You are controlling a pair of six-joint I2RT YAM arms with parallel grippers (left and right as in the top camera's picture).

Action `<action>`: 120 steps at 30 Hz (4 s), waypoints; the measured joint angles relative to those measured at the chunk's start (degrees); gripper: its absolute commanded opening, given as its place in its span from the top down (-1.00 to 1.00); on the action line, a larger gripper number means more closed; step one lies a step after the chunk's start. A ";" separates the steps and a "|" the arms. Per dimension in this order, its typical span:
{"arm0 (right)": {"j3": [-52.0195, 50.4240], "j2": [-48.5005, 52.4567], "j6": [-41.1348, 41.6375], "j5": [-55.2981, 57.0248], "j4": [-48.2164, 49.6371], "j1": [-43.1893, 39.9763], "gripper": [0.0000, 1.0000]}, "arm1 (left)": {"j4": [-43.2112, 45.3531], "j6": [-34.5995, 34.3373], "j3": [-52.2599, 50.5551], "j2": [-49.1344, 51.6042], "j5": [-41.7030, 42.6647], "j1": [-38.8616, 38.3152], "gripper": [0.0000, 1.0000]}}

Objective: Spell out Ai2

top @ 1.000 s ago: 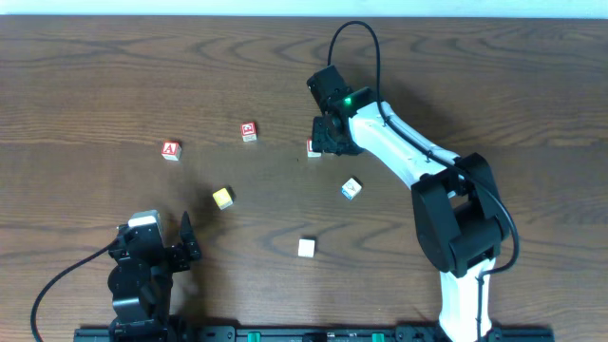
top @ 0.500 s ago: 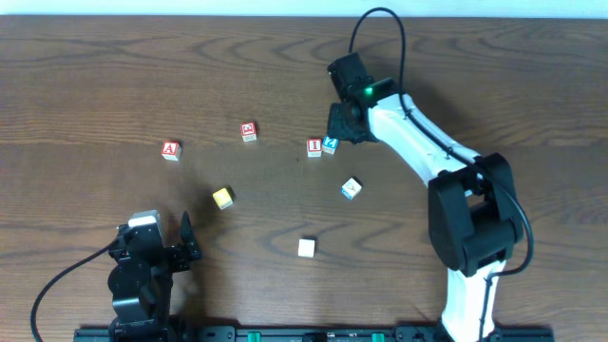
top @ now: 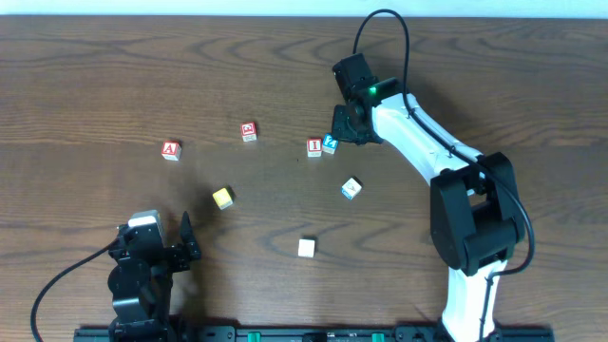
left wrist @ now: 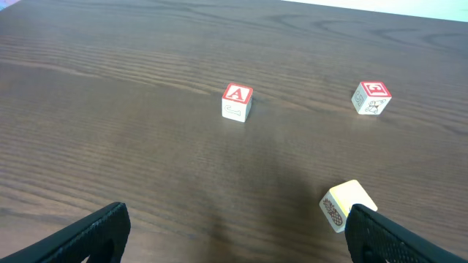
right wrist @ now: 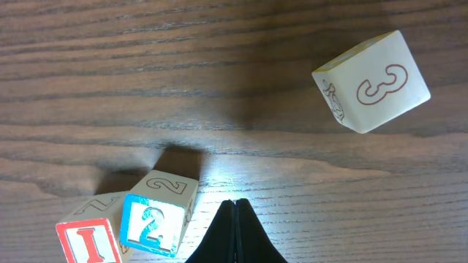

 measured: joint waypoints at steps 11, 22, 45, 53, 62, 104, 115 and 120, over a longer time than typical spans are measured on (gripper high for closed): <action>-0.74 0.72 -2.01 -1.27 -0.02 0.00 0.97 | 0.00 0.00 0.00 0.00 0.00 0.00 -0.91; -0.74 1.20 -4.35 -2.45 1.70 0.04 0.97 | 0.00 0.02 0.00 0.00 0.00 0.00 -0.91; -1.01 2.95 -5.66 -3.50 2.93 1.31 0.97 | 0.00 0.00 0.00 0.00 0.00 0.00 -0.91; -1.03 3.19 -5.81 -3.52 3.69 1.31 0.97 | 0.00 0.02 0.00 0.00 0.00 0.00 -0.91; -1.03 3.21 -6.21 -3.56 4.92 1.31 0.97 | 0.00 0.00 0.00 0.00 0.00 0.00 -0.91; -1.03 3.21 -7.34 -3.34 13.62 1.31 0.97 | 0.00 0.02 0.00 0.00 0.00 0.00 -0.91; -1.03 3.21 -7.34 -5.66 12.76 1.31 0.97 | 0.00 0.02 0.00 0.00 0.00 0.00 -0.91; -1.03 3.21 -7.37 -6.43 11.06 1.31 0.98 | 0.00 0.02 0.00 0.00 0.00 0.00 -0.91</action>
